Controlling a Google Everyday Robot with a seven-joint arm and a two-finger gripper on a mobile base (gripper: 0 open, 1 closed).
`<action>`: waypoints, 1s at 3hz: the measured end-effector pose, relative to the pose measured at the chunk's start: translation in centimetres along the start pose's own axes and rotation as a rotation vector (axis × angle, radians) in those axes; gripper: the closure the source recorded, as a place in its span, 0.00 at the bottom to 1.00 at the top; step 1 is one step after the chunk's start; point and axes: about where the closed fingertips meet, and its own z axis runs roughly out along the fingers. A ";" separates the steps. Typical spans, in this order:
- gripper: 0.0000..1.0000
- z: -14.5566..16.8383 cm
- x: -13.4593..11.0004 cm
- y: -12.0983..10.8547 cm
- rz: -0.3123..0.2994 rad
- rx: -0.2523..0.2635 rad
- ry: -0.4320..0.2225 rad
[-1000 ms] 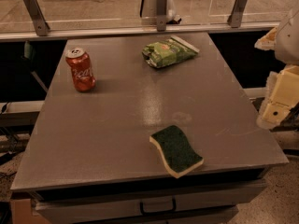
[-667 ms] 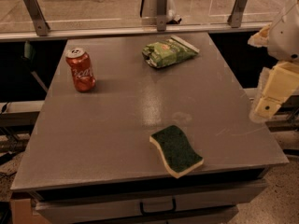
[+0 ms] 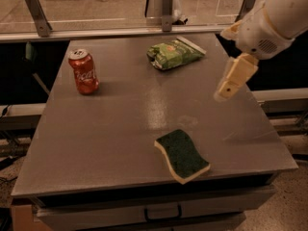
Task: Pick green jalapeno chip bag
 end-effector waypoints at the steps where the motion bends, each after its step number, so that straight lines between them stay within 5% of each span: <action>1: 0.00 4.3 -2.6 -3.8 0.007 0.011 -0.138; 3: 0.00 12.2 -6.6 -10.7 0.095 0.010 -0.262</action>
Offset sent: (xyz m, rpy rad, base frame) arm 0.1738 0.0894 -0.0343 0.3230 -0.0866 -0.0048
